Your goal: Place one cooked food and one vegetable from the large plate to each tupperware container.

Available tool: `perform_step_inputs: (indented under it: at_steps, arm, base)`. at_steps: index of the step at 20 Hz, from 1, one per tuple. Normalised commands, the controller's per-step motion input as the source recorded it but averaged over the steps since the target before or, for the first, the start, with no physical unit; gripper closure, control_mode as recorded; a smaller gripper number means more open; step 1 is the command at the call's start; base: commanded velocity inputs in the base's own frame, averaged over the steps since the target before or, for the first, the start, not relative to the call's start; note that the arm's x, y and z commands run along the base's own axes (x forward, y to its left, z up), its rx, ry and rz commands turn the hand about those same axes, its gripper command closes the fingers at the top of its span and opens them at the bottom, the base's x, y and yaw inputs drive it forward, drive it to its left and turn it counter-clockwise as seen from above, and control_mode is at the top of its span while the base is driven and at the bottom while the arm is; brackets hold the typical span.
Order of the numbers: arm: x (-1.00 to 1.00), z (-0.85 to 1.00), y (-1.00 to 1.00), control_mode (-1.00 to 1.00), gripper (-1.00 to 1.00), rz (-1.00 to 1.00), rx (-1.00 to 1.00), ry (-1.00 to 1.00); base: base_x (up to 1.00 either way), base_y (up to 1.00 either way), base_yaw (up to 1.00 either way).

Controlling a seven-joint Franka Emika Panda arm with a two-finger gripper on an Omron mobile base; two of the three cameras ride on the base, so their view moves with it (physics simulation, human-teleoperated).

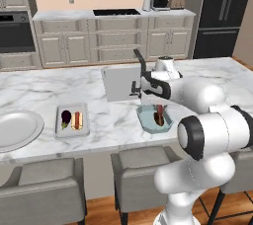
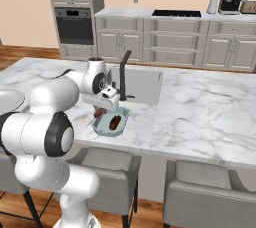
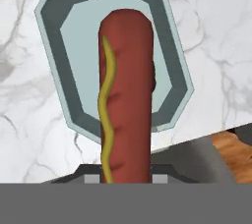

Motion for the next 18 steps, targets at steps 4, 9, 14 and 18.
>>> perform_step_inputs:
  at_steps: [4,9,14,18]
  arm:
    - [0.62,-0.28,0.0,-1.0,1.0,0.43,0.0,0.25]
    - [0.36,-0.22,-0.23,-1.0,1.0,0.16,0.01,0.06]
    - [0.13,-0.26,0.01,-1.0,1.0,0.08,0.05,0.0]
    - [0.16,-0.1,0.12,-1.0,1.0,0.02,0.0,0.0]
  base:
    - [0.0,0.0,0.0]
    - [0.0,0.0,0.0]
    - [0.0,0.0,0.0]
    - [0.0,0.0,0.0]
